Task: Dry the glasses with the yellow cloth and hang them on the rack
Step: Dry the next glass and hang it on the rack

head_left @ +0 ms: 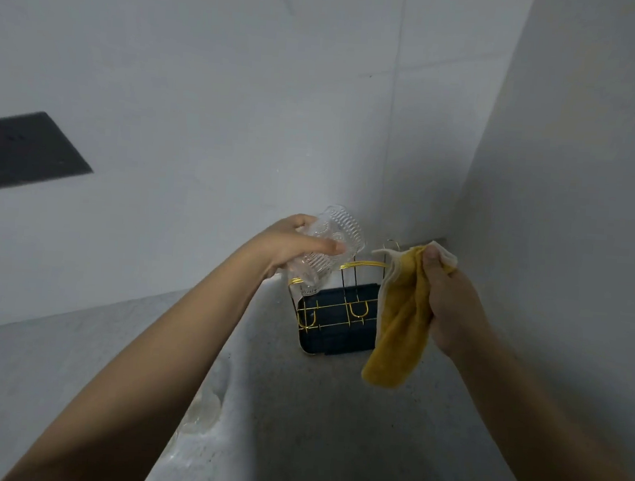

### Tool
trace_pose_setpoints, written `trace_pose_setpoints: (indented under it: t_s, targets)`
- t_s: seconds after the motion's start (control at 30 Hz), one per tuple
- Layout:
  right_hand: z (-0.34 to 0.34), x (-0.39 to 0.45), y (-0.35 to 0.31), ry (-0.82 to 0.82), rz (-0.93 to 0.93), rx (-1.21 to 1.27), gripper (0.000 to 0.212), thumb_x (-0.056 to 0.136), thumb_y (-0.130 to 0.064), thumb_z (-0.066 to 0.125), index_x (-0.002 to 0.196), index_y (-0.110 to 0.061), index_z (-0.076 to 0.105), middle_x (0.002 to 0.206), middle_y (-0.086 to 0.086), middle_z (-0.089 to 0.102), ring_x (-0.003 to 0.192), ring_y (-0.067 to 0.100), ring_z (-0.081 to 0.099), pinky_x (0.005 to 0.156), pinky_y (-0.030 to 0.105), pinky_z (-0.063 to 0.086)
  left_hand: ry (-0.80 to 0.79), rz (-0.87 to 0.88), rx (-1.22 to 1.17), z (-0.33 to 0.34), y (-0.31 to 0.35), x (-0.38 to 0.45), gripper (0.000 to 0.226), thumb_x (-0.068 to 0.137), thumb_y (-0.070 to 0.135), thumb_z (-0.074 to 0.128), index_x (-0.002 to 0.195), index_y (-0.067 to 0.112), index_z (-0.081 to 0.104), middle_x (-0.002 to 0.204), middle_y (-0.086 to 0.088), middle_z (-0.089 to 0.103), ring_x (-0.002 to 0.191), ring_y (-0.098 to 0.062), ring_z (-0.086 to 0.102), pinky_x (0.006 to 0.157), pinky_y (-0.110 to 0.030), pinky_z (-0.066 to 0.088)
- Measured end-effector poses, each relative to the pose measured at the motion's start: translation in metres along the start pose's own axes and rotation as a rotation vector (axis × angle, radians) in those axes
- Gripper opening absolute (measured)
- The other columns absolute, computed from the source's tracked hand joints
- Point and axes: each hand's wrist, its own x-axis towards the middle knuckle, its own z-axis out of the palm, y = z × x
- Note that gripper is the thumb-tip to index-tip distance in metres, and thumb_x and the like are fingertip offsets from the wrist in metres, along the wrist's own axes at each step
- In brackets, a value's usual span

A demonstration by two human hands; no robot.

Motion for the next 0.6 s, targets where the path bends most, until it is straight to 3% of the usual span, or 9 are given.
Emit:
trace_pose_setpoints:
  t_s: [0.1, 0.23, 0.3, 0.37, 0.5, 0.6]
  targets:
    - [0.003, 0.009, 0.001, 0.003, 0.028, 0.015, 0.041, 0.093, -0.049, 0.039, 0.107, -0.015, 0.059, 0.107, 0.014, 0.063, 0.102, 0.03, 0.06, 0.094, 0.053, 0.047, 0.152, 0.09, 0.211, 0.008, 0.017, 0.026, 0.075, 0.067, 0.031, 0.086, 0.13, 0.016, 0.047, 0.116, 0.003, 0.043, 0.102, -0.018, 0.049, 0.077, -0.028, 0.042]
    - [0.008, 0.017, 0.005, -0.004, 0.096, 0.04, 0.048, 0.091, -0.051, 0.04, 0.116, -0.013, 0.057, 0.111, 0.012, 0.063, 0.105, 0.029, 0.059, 0.096, 0.052, 0.045, 0.252, 0.172, 0.424, 0.015, 0.027, 0.055, 0.064, 0.062, 0.03, 0.088, 0.106, 0.016, 0.043, 0.095, 0.003, 0.049, 0.08, -0.014, 0.048, 0.056, -0.024, 0.037]
    - [0.01, 0.022, 0.008, -0.013, 0.101, 0.051, 0.044, 0.092, -0.049, 0.04, 0.114, -0.016, 0.058, 0.11, 0.01, 0.063, 0.104, 0.027, 0.059, 0.096, 0.051, 0.046, 0.245, 0.201, 0.521, 0.019, 0.027, 0.068, 0.064, 0.061, 0.028, 0.089, 0.103, 0.017, 0.042, 0.104, -0.002, 0.05, 0.081, -0.016, 0.048, 0.053, -0.023, 0.034]
    - [0.012, 0.026, 0.01, -0.025, 0.105, 0.048, 0.038, 0.093, -0.048, 0.038, 0.106, -0.019, 0.06, 0.106, 0.009, 0.064, 0.101, 0.027, 0.061, 0.095, 0.05, 0.047, 0.217, 0.218, 0.577, 0.025, 0.023, 0.077, 0.066, 0.061, 0.027, 0.09, 0.108, 0.017, 0.045, 0.115, -0.007, 0.047, 0.086, -0.019, 0.048, 0.06, -0.023, 0.039]
    - [0.016, 0.034, 0.015, -0.006, 0.151, 0.007, 0.047, 0.09, -0.056, 0.037, 0.107, -0.018, 0.059, 0.105, 0.01, 0.064, 0.1, 0.028, 0.061, 0.094, 0.052, 0.047, 0.184, 0.249, 0.654, 0.04, 0.02, 0.091, 0.073, 0.06, 0.029, 0.09, 0.121, 0.019, 0.05, 0.128, -0.012, 0.042, 0.102, -0.027, 0.052, 0.091, -0.037, 0.048]
    - [0.015, 0.038, 0.018, 0.005, 0.184, 0.002, 0.044, 0.09, -0.056, 0.037, 0.102, -0.02, 0.059, 0.105, 0.009, 0.064, 0.1, 0.028, 0.06, 0.094, 0.052, 0.047, 0.156, 0.241, 0.754, 0.045, 0.026, 0.096, 0.073, 0.06, 0.029, 0.09, 0.122, 0.022, 0.051, 0.127, -0.012, 0.043, 0.108, -0.032, 0.054, 0.097, -0.043, 0.046]
